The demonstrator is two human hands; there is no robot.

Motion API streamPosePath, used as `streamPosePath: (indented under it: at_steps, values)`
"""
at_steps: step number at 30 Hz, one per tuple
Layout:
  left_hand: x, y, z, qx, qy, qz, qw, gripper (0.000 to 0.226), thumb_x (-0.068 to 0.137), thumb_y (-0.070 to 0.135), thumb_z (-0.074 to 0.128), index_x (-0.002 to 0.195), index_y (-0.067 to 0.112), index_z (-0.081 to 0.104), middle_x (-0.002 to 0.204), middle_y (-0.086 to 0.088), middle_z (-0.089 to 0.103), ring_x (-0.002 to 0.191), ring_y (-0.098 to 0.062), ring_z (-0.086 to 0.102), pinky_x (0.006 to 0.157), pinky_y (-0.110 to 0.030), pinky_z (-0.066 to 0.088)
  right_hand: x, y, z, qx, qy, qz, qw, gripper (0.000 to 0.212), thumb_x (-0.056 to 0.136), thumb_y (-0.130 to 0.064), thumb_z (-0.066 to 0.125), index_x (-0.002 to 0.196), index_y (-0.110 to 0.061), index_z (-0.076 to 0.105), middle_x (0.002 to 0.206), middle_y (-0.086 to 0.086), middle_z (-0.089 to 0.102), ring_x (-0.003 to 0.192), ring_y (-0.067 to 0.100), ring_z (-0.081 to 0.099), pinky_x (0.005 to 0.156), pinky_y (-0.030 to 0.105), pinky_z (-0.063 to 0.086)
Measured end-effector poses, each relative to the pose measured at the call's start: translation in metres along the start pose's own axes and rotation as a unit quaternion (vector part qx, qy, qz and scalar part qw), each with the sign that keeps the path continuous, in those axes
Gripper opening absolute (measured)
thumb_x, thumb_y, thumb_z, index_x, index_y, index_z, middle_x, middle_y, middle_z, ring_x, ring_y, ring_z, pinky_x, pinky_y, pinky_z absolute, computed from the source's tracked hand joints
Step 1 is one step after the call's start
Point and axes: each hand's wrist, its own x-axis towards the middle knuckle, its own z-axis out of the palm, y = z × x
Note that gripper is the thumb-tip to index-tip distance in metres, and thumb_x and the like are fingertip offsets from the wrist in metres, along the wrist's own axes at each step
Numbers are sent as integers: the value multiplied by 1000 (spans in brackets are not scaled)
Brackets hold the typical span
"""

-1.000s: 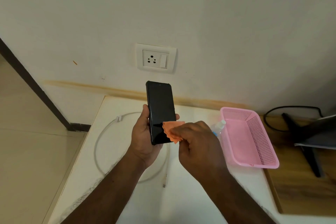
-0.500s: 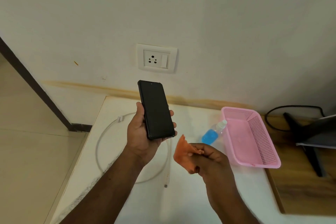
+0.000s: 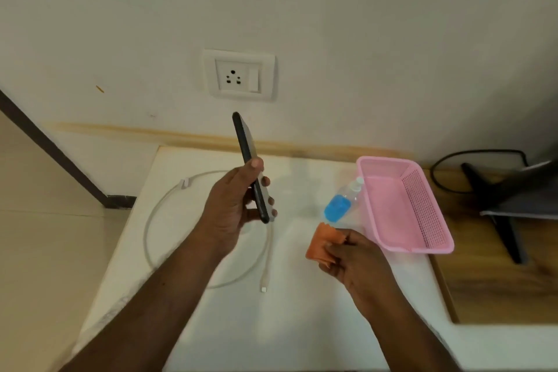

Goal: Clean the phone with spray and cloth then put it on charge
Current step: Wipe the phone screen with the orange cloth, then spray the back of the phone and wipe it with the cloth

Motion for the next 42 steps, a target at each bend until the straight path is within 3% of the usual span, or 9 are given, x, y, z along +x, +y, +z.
streamPosePath:
  at_steps: [4, 10, 13, 18, 23, 32, 34, 37, 42]
  values:
    - [1, -7, 6, 155, 108, 62, 980, 63, 54, 69, 82, 89, 18, 68, 67, 5, 66, 56, -13, 63, 55, -40, 59, 11, 8, -6, -76, 52, 6, 996, 23, 87, 6, 56, 94, -10, 70, 87, 11, 74, 82, 27, 73, 74, 37, 60]
    - [-10, -17, 11, 395, 231, 119, 881, 71, 47, 89, 69, 92, 38, 51, 84, 22, 63, 69, 8, 61, 58, -25, 45, 26, 16, -9, -160, 137, 2, 978, 17, 85, -4, 63, 86, -21, 64, 85, 4, 69, 72, 23, 70, 68, 39, 62]
    - [-11, -19, 14, 439, 240, 137, 855, 75, 47, 92, 66, 96, 39, 47, 87, 24, 59, 73, 8, 58, 56, -23, 40, 23, 20, -12, -237, 171, -38, 956, 6, 82, -22, 67, 85, -24, 62, 74, -2, 70, 63, 19, 71, 72, 41, 61]
    - [-11, -25, 15, 490, 258, 153, 819, 83, 46, 95, 62, 101, 33, 47, 97, 14, 62, 82, -14, 63, 67, -32, 46, 14, 25, -11, -393, 181, -39, 901, 34, 86, -34, 62, 113, -18, 48, 93, 3, 70, 80, 20, 70, 79, 38, 59]
    - [-14, -28, 16, 514, 259, 176, 798, 83, 48, 94, 60, 100, 30, 48, 98, 11, 59, 83, -15, 59, 67, -31, 41, 11, 22, -12, -446, 177, -37, 877, 56, 86, -44, 63, 130, -17, 41, 111, 6, 67, 91, 24, 70, 84, 40, 58]
    - [-19, -24, 17, 530, 254, 184, 788, 85, 51, 94, 60, 102, 27, 49, 98, 9, 59, 81, -15, 59, 62, -28, 38, -10, -1, -11, -538, 158, -98, 823, 44, 86, -55, 59, 116, -23, 52, 100, -3, 67, 82, 19, 69, 77, 38, 60]
    - [-21, -23, 19, 539, 246, 185, 784, 84, 53, 93, 60, 103, 27, 48, 97, 9, 57, 80, -15, 59, 59, -26, 36, -22, -19, 0, -462, 125, -170, 862, 52, 77, -75, 53, 104, -31, 59, 94, -13, 68, 78, 12, 69, 71, 31, 59]
    - [-26, -23, 28, 556, 232, 192, 775, 83, 54, 94, 58, 103, 27, 48, 96, 9, 55, 79, -14, 59, 60, -28, 41, -29, -44, 27, -154, -59, -190, 968, 72, 60, -81, 63, 108, -27, 63, 101, -3, 72, 88, 17, 70, 67, 27, 57]
    - [-37, -27, 39, 554, 184, 199, 787, 82, 51, 97, 54, 104, 35, 46, 93, 17, 48, 76, -5, 56, 54, -19, 36, 12, -82, 47, 30, -320, -159, 934, 116, 55, -52, 88, 146, -7, 33, 141, 23, 45, 128, 40, 45, 108, 57, 31]
